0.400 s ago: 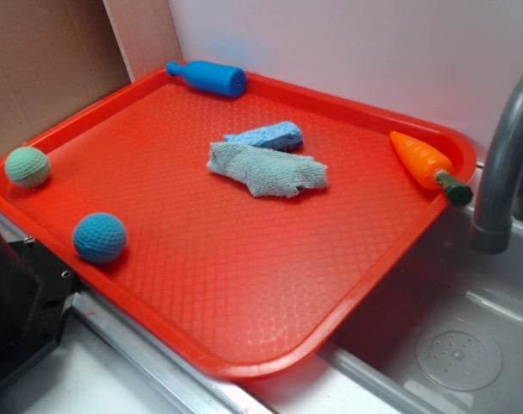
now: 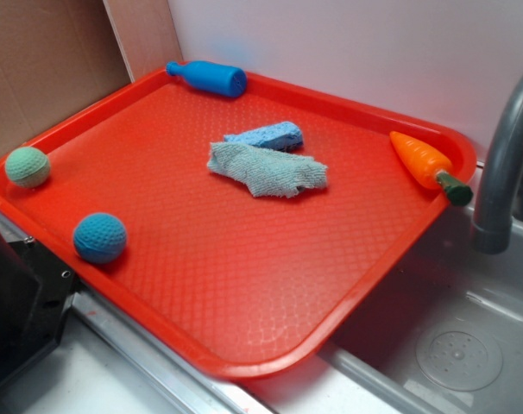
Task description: Grab the blue cloth.
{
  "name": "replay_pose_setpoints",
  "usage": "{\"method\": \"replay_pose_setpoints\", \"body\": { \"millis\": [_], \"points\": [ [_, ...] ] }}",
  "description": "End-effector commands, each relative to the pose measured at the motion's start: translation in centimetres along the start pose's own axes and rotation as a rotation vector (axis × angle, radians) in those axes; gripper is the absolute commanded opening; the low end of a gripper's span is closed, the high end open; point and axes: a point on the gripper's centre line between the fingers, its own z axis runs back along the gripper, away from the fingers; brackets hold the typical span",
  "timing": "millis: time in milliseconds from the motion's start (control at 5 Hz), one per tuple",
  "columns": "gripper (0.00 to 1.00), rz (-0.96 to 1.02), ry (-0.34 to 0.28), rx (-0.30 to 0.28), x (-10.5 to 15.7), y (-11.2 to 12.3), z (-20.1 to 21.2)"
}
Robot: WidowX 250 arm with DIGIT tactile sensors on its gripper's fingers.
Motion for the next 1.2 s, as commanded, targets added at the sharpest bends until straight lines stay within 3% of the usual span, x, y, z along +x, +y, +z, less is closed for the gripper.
{"method": "replay_pose_setpoints", "body": {
  "millis": [0, 200, 800, 1000],
  "points": [
    [1.00, -0.400, 0.006, -0.029, 9.3, -2.4, -8.1],
    [1.00, -0.586, -0.063, -0.044, 11.3, -3.9, -11.2],
    [1.00, -0.586, -0.063, -0.044, 11.3, -3.9, -11.2],
    [1.00, -0.717, -0.094, -0.058, 13.2, -4.9, -14.9]
  ]
}}
